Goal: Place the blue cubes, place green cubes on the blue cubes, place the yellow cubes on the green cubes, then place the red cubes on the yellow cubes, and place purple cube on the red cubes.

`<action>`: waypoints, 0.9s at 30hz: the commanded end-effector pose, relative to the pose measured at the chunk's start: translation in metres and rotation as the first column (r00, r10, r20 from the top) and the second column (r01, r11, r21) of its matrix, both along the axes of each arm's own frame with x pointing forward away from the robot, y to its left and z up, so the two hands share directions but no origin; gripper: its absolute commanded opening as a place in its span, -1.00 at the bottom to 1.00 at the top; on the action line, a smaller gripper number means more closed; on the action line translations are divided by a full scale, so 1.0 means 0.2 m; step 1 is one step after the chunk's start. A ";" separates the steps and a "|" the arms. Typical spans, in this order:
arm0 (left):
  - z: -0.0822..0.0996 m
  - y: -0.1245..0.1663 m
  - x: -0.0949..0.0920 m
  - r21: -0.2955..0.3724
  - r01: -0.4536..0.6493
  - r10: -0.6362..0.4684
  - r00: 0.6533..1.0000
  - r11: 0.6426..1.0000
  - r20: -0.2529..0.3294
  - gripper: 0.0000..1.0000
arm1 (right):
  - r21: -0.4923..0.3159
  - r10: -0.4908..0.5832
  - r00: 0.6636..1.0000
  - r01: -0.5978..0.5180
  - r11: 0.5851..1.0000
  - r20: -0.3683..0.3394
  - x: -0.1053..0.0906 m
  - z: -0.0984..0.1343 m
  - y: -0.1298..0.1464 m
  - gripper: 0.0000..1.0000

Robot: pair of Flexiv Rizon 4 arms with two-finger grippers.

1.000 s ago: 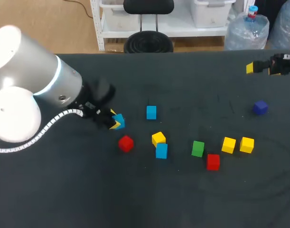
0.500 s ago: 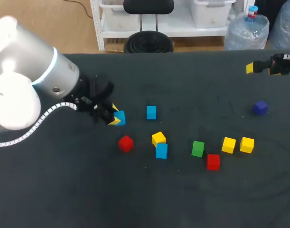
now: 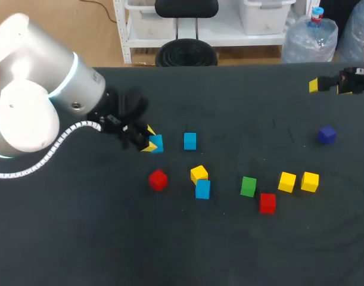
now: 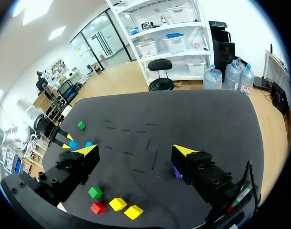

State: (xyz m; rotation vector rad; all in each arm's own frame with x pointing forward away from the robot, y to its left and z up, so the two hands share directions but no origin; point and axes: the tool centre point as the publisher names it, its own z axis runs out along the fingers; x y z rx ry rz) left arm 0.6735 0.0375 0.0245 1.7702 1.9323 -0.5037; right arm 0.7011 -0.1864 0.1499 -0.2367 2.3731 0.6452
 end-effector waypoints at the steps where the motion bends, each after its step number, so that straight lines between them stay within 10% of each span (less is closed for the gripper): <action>1: 0.00 -0.03 0.04 -0.007 0.016 -0.016 1.000 1.000 -0.006 -1.00 | -0.004 -0.005 1.000 0.005 1.000 0.001 0.00 0.00 0.01 1.00; 27: -0.01 -0.16 0.07 -0.055 0.099 -0.099 0.995 0.994 -0.002 -1.00 | -0.004 -0.005 1.000 0.005 1.000 0.001 0.00 0.00 0.01 1.00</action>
